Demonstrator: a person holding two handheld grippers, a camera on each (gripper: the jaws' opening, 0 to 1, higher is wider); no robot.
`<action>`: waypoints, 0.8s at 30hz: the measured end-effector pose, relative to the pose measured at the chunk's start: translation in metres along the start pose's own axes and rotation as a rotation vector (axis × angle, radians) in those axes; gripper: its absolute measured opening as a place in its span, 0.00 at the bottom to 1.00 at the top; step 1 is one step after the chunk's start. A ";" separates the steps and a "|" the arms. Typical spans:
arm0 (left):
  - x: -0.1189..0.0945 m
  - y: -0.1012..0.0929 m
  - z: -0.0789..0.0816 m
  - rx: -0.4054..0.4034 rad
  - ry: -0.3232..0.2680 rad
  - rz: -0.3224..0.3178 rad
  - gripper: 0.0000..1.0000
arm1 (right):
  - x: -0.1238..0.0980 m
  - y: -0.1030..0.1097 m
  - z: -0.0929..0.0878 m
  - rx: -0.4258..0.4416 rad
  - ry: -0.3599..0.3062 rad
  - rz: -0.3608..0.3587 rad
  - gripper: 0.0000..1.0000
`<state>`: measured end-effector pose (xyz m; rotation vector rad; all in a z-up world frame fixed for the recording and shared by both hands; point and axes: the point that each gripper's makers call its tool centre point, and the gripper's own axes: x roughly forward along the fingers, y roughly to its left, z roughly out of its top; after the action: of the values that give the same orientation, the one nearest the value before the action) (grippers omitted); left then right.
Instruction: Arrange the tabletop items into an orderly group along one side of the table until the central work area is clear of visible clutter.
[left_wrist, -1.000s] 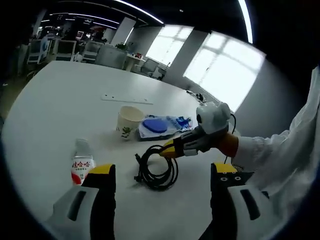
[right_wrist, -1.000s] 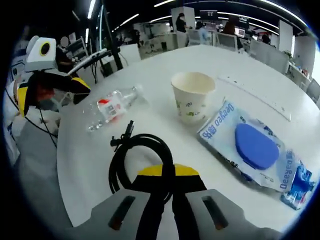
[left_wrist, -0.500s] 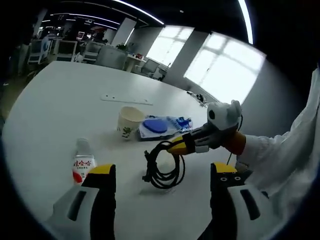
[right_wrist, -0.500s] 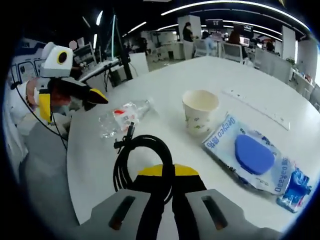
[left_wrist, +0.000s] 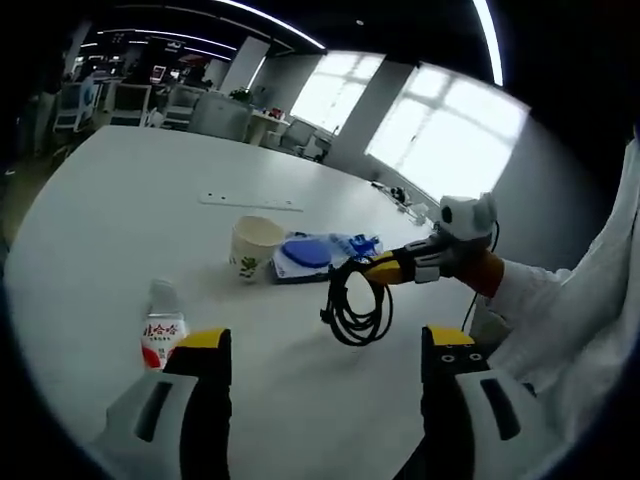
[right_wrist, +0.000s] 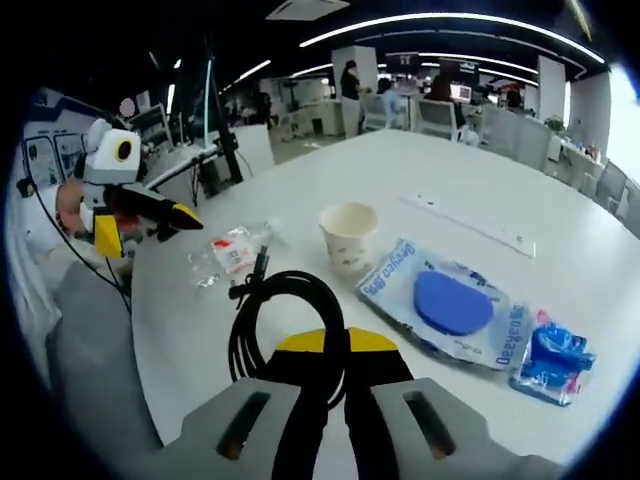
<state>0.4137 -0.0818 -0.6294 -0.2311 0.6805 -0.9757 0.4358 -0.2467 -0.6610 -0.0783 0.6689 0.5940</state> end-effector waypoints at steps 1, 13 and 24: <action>0.000 -0.001 -0.001 0.004 0.002 -0.001 0.79 | -0.006 -0.006 0.000 0.021 -0.012 -0.017 0.00; -0.005 0.000 -0.004 0.014 0.008 0.018 0.79 | -0.071 -0.066 -0.016 0.113 -0.041 -0.164 0.01; -0.006 -0.003 -0.003 0.018 0.004 0.027 0.79 | -0.122 -0.117 -0.039 0.193 -0.039 -0.286 0.01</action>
<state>0.4078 -0.0782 -0.6277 -0.2036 0.6765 -0.9568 0.4004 -0.4143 -0.6317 0.0177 0.6599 0.2541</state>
